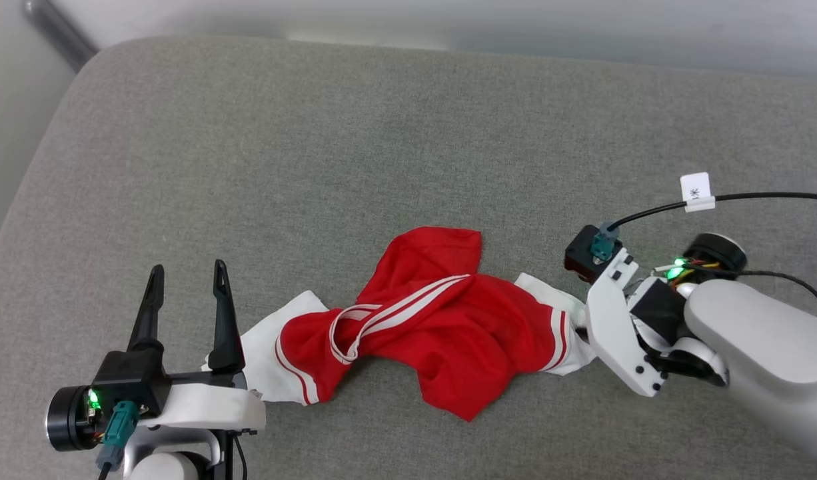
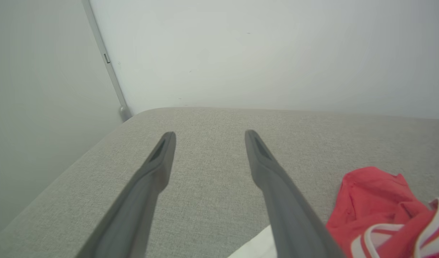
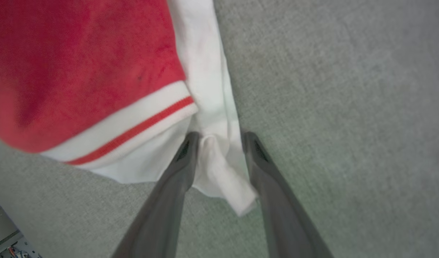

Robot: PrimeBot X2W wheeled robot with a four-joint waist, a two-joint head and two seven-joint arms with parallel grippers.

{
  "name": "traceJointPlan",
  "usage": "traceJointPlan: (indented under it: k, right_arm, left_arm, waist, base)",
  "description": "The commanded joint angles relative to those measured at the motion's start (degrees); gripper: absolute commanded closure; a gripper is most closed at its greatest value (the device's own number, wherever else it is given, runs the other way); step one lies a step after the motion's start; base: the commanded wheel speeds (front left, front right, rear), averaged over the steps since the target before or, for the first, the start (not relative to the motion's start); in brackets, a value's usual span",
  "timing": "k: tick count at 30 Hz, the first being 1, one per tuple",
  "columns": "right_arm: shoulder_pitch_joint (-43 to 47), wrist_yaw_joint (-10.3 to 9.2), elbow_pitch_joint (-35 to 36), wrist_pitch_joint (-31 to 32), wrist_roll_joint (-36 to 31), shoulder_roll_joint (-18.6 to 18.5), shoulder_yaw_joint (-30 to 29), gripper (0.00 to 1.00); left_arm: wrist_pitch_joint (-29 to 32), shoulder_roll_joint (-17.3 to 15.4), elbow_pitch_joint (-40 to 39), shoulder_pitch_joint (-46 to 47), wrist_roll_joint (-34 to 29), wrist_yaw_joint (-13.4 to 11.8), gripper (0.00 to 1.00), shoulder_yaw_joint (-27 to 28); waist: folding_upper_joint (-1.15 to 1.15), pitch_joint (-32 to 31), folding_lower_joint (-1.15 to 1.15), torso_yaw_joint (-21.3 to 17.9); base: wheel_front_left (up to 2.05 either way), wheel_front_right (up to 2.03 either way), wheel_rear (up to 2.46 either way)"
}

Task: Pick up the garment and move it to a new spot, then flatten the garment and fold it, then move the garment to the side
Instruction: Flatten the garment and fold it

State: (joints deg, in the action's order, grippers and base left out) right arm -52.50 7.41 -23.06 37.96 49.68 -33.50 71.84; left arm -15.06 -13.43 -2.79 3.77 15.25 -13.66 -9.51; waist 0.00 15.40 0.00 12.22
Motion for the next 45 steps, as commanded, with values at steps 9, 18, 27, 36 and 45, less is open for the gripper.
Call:
traceJointPlan:
  k: [9,18,27,36,45]
  right_arm:
    - [-6.72,0.06,1.45,-17.05,-0.25,-1.93,0.5,1.0]
    - [-0.97,0.05,8.96,-25.48,-1.11,-13.45,-5.24,1.0]
    - [23.6,0.06,7.98,-28.28,1.89,-18.2,-16.17,1.0]
    - [40.33,0.06,-3.35,-29.71,3.04,-14.26,-25.3,1.0]
    - [40.49,0.06,-3.3,-33.15,-0.74,-12.56,-32.93,0.0]
  left_arm:
    - [-0.16,3.82,1.68,-2.89,-4.33,4.45,0.0,4.63]
    - [-0.16,6.07,1.82,-6.53,-6.46,6.93,0.0,7.11]
    - [-0.16,7.51,2.18,-9.76,-7.67,8.59,0.0,8.98]
    - [-0.16,8.06,2.67,-8.82,-8.99,10.38,0.0,9.39]
    - [-0.16,8.7,3.27,-9.5,-9.58,11.09,0.0,9.98]
  waist:
    - [0.0,-6.51,0.0,-3.28]
    - [0.0,-10.74,0.0,-5.8]
    - [0.0,-13.07,0.0,-8.8]
    - [0.0,-12.49,0.0,-9.33]
    - [0.0,-12.95,0.0,-9.65]
  base:
    - [0.0,0.0,0.0]
    - [0.0,0.0,0.0]
    - [0.0,0.0,0.0]
    - [0.0,0.0,0.0]
    - [0.0,0.0,0.0]
